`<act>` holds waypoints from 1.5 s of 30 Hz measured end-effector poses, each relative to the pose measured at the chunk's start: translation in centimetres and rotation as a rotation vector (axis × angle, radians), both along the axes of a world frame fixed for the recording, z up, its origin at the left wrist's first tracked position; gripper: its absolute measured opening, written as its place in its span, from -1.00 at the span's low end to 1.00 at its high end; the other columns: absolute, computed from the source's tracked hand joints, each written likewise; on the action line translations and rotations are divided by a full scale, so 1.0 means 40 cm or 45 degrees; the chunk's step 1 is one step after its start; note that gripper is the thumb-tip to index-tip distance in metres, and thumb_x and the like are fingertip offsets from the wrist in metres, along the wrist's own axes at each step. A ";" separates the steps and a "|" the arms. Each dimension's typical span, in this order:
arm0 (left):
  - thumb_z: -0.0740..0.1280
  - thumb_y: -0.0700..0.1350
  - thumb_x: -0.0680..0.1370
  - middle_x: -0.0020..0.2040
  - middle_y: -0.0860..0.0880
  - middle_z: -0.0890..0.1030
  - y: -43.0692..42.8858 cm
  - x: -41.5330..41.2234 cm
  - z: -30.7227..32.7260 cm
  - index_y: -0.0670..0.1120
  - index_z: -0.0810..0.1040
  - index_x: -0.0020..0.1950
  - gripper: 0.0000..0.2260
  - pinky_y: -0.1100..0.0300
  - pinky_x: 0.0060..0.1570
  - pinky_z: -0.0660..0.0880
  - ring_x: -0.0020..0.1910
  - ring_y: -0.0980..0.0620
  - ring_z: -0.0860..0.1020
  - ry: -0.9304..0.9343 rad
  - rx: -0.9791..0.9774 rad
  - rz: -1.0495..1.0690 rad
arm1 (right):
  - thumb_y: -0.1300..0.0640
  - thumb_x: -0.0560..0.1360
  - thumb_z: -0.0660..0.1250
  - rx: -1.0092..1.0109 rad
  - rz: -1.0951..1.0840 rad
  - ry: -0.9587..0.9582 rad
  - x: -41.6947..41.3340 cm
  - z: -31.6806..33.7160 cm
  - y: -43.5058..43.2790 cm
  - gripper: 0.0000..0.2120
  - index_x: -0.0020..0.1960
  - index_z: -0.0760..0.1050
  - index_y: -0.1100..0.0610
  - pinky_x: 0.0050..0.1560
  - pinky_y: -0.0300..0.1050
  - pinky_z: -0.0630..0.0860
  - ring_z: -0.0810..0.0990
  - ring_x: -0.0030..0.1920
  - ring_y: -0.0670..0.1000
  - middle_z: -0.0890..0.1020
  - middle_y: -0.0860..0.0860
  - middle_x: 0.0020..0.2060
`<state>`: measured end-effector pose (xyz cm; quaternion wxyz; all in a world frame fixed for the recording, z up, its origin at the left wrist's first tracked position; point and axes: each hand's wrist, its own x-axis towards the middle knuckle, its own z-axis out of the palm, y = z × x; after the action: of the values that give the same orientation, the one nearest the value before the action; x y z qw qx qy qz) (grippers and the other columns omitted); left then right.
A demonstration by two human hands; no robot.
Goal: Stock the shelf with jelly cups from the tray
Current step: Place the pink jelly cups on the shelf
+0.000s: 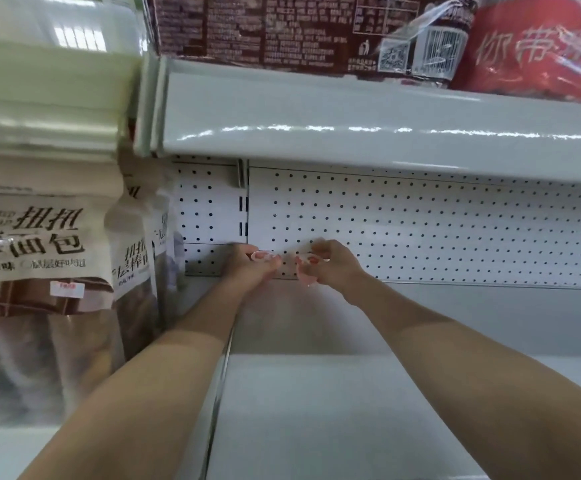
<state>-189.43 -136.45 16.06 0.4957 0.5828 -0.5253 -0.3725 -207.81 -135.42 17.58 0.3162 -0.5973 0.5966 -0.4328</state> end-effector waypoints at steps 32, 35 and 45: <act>0.48 -0.12 0.47 0.32 -0.13 0.33 0.578 -0.736 0.230 -0.01 0.37 0.40 -0.46 0.03 0.20 0.40 0.34 -0.14 0.27 -0.661 -0.487 -0.156 | 0.02 0.45 0.48 -0.273 -0.374 1.183 -0.745 0.245 0.669 -0.41 0.42 0.36 -0.02 0.12 -0.03 0.45 0.44 0.26 0.15 0.48 0.13 0.24; 0.50 -0.09 0.46 0.31 -0.14 0.35 0.693 -0.908 0.221 -0.01 0.38 0.40 -0.45 -0.02 0.18 0.45 0.32 -0.14 0.30 -0.683 -0.523 -0.237 | 0.01 0.46 0.48 -0.221 -0.450 1.224 -0.904 0.236 0.833 -0.44 0.40 0.37 -0.01 0.04 -0.06 0.43 0.44 0.25 0.12 0.47 0.11 0.23; 0.33 0.11 0.56 0.34 -0.14 0.36 1.065 -1.434 0.089 -0.05 0.41 0.37 -0.55 -0.03 0.24 0.40 0.35 -0.15 0.31 -0.600 -0.480 -0.595 | -0.10 0.56 0.29 0.004 -0.819 1.235 -1.358 0.127 1.342 -0.55 0.40 0.40 0.04 0.14 0.02 0.48 0.50 0.23 0.17 0.50 0.14 0.24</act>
<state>-246.79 -93.85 19.64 0.3616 0.4155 -0.8029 -0.2281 -262.14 -81.72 22.66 -0.1396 -0.5155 0.8254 -0.1832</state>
